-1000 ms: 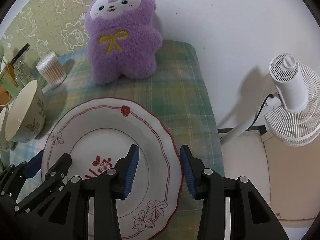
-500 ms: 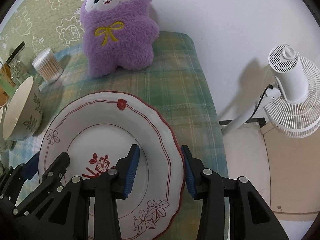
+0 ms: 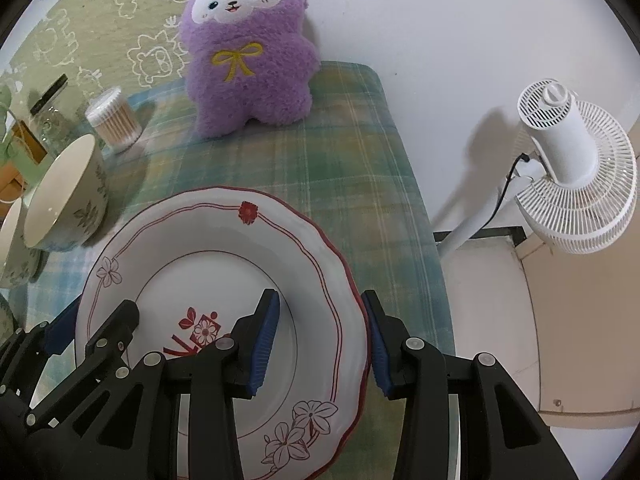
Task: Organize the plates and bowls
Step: 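Lift the red-pattern plate with both tools off the table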
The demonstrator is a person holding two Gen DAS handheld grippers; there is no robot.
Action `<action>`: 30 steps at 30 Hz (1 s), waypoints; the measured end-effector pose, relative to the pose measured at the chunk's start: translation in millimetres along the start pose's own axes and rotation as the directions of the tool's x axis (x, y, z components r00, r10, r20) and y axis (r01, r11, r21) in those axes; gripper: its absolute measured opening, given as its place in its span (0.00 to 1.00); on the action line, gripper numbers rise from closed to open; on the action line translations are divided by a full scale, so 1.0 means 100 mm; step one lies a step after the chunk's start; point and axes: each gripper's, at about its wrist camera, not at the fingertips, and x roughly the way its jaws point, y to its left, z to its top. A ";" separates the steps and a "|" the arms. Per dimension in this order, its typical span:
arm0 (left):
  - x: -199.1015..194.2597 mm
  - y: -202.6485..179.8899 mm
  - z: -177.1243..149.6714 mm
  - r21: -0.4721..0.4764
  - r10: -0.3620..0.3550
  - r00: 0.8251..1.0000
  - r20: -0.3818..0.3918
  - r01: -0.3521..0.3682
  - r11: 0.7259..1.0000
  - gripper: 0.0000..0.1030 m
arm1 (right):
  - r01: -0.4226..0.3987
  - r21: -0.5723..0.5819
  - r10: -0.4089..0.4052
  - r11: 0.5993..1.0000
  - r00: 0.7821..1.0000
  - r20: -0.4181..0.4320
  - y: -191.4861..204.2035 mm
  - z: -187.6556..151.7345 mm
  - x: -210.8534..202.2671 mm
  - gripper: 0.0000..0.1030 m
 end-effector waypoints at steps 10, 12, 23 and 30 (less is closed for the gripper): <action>-0.27 0.12 -0.17 0.016 -0.015 0.999 0.030 0.015 1.000 0.38 | 0.010 0.021 -0.011 1.000 1.000 0.026 0.07 -0.23 -0.34 0.44; -0.34 0.14 -0.21 0.018 -0.018 0.999 0.036 0.017 1.000 0.38 | 0.013 0.023 -0.013 1.000 0.999 0.035 0.10 -0.26 -0.43 0.44; -0.87 0.27 -0.39 0.036 -0.033 0.995 0.092 0.030 0.999 0.38 | 0.033 0.054 -0.037 0.998 0.997 0.075 0.18 -0.51 -0.96 0.44; -1.21 0.34 -0.52 0.060 -0.051 0.991 0.126 0.043 0.997 0.38 | 0.045 0.085 -0.052 0.995 0.995 0.083 0.20 -0.70 -1.32 0.44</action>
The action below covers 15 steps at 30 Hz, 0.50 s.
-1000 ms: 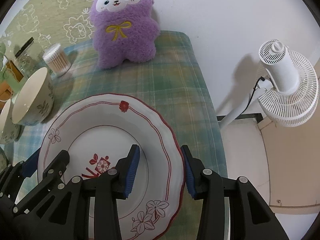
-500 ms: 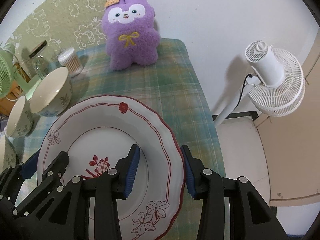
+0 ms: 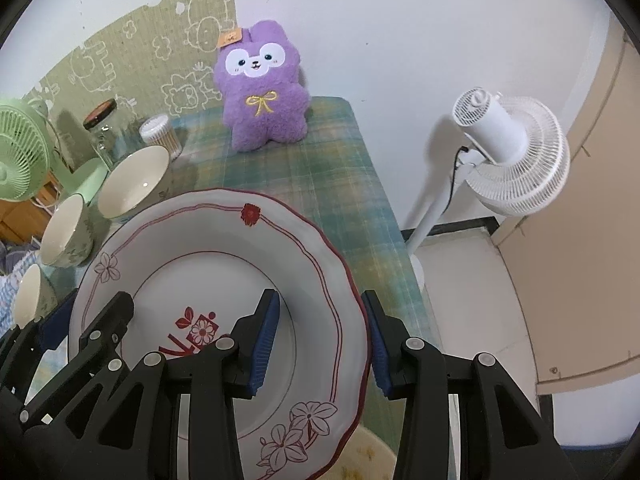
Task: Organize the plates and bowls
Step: 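Lift the red-pattern plate with both tools off the table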
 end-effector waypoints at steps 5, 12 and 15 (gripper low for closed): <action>-0.20 0.01 -0.09 0.024 -0.018 1.000 0.020 0.017 1.000 0.38 | 0.015 0.021 -0.015 1.000 1.000 0.007 -0.03 -0.13 -0.20 0.44; -0.30 0.00 -0.29 0.055 -0.040 0.999 0.010 0.039 0.998 0.38 | 0.038 0.039 -0.038 0.999 0.999 0.012 -0.07 -0.37 -0.37 0.44; -0.34 -0.02 -0.40 0.078 -0.048 0.999 0.009 0.047 0.996 0.38 | 0.049 0.049 -0.050 0.998 0.999 0.016 -0.10 -0.46 -0.41 0.44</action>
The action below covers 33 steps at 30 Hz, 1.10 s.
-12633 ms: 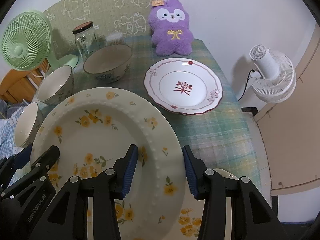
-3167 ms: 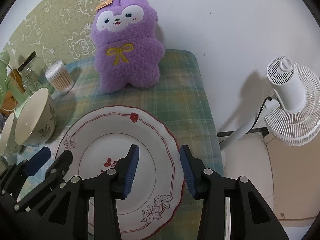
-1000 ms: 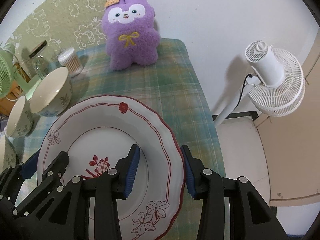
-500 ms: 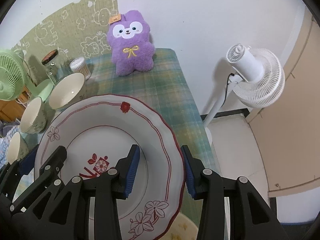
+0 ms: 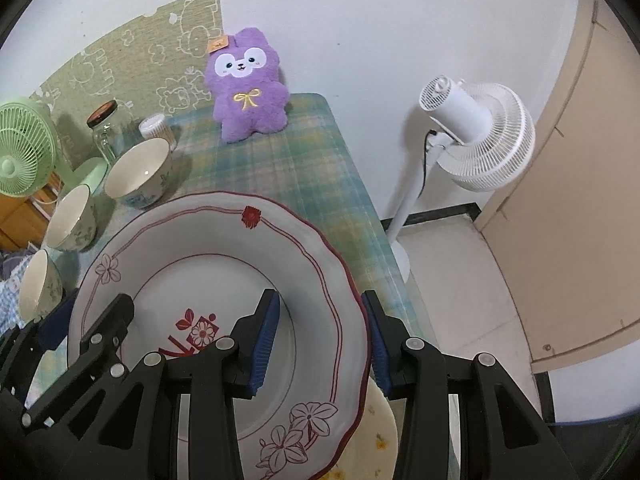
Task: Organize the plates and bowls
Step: 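Lift the red-pattern plate with both tools off the table, then carry the red-pattern plate with both tools over the yellow-flower plate stack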
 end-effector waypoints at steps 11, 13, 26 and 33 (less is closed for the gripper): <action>-0.05 -0.03 -0.27 0.024 -0.034 0.999 -0.023 0.035 0.999 0.38 | 0.025 0.023 -0.025 0.999 1.000 -0.016 -0.07 -0.33 -0.04 0.44; -0.05 -0.03 -0.33 0.028 -0.035 0.999 -0.028 0.036 0.999 0.38 | 0.028 0.025 -0.027 0.999 0.999 -0.023 -0.07 -0.40 -0.03 0.44; 0.05 -0.11 -0.65 0.075 -0.059 0.996 -0.068 0.064 0.995 0.38 | 0.064 0.035 -0.062 0.997 0.997 -0.052 -0.11 -0.75 0.07 0.44; 0.11 -0.13 -0.78 0.072 -0.087 0.994 -0.066 0.092 0.993 0.38 | 0.062 0.048 -0.060 0.997 0.997 -0.052 -0.17 -0.91 0.14 0.44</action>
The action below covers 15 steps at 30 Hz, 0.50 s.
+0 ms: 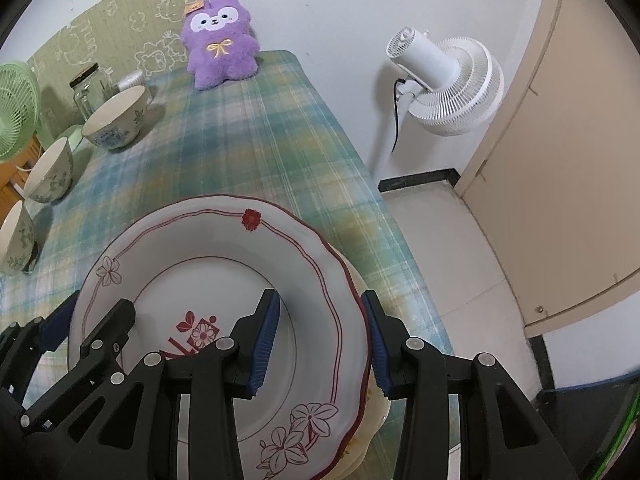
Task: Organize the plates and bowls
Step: 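Carry the red-pattern plate with both tools over the yellow-flower plate stack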
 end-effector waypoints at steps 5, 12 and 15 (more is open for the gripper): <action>0.05 -0.04 -0.08 0.006 -0.002 1.000 -0.002 0.002 1.000 0.38 | 0.000 0.007 -0.001 1.000 1.000 0.017 -0.03 -0.07 0.03 0.44; 0.08 -0.07 -0.17 0.017 0.002 1.000 -0.008 -0.002 1.000 0.38 | 0.011 0.002 -0.011 1.000 1.000 0.013 -0.03 -0.16 0.10 0.44; 0.08 -0.08 -0.18 0.020 0.009 1.000 -0.001 -0.009 1.000 0.38 | 0.015 0.003 -0.015 1.000 1.000 0.016 -0.03 -0.19 0.11 0.44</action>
